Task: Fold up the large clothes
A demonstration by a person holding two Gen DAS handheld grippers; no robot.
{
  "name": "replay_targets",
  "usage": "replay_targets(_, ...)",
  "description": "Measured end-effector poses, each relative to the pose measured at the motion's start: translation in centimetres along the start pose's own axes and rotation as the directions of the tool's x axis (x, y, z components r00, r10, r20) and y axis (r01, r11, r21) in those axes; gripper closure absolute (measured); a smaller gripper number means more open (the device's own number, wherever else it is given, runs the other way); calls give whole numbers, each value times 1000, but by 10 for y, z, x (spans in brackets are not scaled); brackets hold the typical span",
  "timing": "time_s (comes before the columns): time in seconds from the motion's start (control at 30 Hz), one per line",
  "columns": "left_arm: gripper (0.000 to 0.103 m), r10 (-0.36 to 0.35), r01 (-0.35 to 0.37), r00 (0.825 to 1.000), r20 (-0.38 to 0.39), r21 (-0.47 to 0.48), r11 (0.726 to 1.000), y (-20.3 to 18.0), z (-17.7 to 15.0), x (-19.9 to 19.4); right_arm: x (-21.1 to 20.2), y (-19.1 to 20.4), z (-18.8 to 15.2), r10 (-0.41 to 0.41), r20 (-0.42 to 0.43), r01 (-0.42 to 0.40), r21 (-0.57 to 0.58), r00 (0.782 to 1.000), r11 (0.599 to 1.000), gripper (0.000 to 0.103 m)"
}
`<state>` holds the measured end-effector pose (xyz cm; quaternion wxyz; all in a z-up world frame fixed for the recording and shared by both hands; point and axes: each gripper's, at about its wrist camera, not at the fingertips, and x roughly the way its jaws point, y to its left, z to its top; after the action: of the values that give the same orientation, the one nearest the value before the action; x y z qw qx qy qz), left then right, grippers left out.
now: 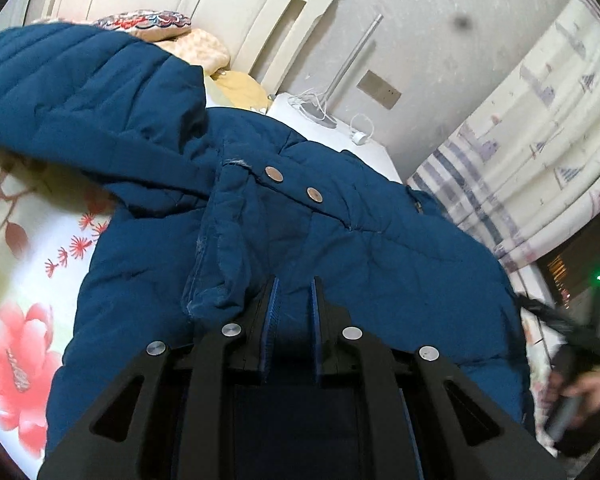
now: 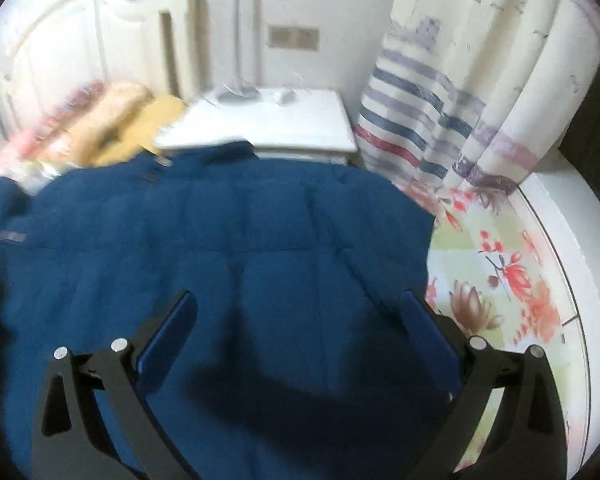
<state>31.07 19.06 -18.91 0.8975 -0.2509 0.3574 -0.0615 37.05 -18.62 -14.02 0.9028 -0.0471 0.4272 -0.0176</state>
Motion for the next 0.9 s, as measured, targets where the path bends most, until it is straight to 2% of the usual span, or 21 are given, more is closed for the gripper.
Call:
replay_targets(0.03, 95, 2, -2, 1000, 0, 2, 1000, -1, 0, 0, 18, 0, -4, -35, -40, 35, -10, 999, 999, 2)
replay_targets(0.07, 95, 2, -2, 1000, -1, 3, 1000, 0, 0, 1, 30, -2, -10, 2, -49, -1, 25, 999, 1000, 3)
replay_targets(0.1, 95, 1, -1, 1000, -1, 1, 1000, 0, 0, 1, 31, -15, -11, 51, -49, -45, 110, 997, 993, 2)
replay_targets(0.13, 95, -4, 4, 1000, 0, -3, 1000, 2, 0, 1, 30, -19, -11, 55, -53, -47, 142, 997, 989, 2)
replay_targets(0.2, 95, -16, 16, 1000, 1, -14, 1000, 5, 1, 2, 20, -16, -12, -4, -78, 14, 133, 997, 991, 3)
replay_targets(0.23, 95, -20, 20, 1000, 2, -17, 1000, 5, 1, 2, 12, -10, -11, -38, -67, 47, 133, 997, 990, 3)
replay_targets(0.27, 95, -23, 23, 1000, 2, -18, 1000, 6, 2, 2, 1, -2, -10, -32, -32, 36, 149, 999, 988, 3)
replay_targets(0.33, 95, -25, 25, 1000, 4, -20, 999, 5, 1, 1, -23, 23, -8, 107, 37, -111, 165, 994, 980, 3)
replay_targets(0.4, 95, -40, 40, 999, 7, -33, 999, 8, 2, -1, -29, 53, -6, 175, 30, -178, 125, 984, 976, 3)
replay_targets(0.47, 96, -70, 72, 997, 26, -65, 995, 15, 2, -9, -26, 98, -6, 228, -3, -228, 22, 974, 973, 3)
replay_targets(0.5, 96, -89, 94, 994, 63, -92, 991, 20, 3, -19, -21, 127, -12, 232, -26, -234, -69, 972, 970, 3)
replay_targets(0.53, 95, -96, 110, 988, 118, -116, 987, 26, 5, -32, -16, 144, -17, 205, -42, -209, -126, 978, 970, 3)
replay_targets(0.57, 95, -96, 119, 983, 159, -138, 983, 32, 8, -43, -9, 160, -25, 137, -32, -140, -189, 990, 972, 3)
replay_targets(0.6, 95, -93, 137, 970, 226, -187, 973, 45, 14, -61, -9, 166, -32, 96, 19, -89, -225, 995, 970, 3)
replay_targets(0.63, 94, -88, 155, 957, 277, -233, 960, 57, 19, -75, -9, 165, -31, 100, 19, -94, -215, 995, 972, 2)
replay_targets(0.67, 94, -59, 171, 939, 338, -313, 934, 79, 26, -93, -8, 160, -32, 122, 8, -118, -195, 992, 974, 2)
replay_targets(0.73, 94, 20, 187, 917, 398, -477, 859, 129, 39, -119, -6, 153, -32, 163, -9, -162, -159, 987, 974, 2)
replay_targets(0.8, 94, 78, 195, 909, 410, -582, 789, 178, 52, -133, -6, 151, -34, 178, -15, -179, -142, 984, 974, 2)
replay_targets(0.83, 94, 106, 191, 904, 414, -614, 766, 196, 56, -138, -5, 152, -32, 173, -15, -173, -147, 985, 974, 2)
replay_targets(0.9, 94, 216, 156, 885, 413, -698, 699, 247, 66, -153, -7, 157, -32, 161, -14, -161, -156, 987, 975, 2)
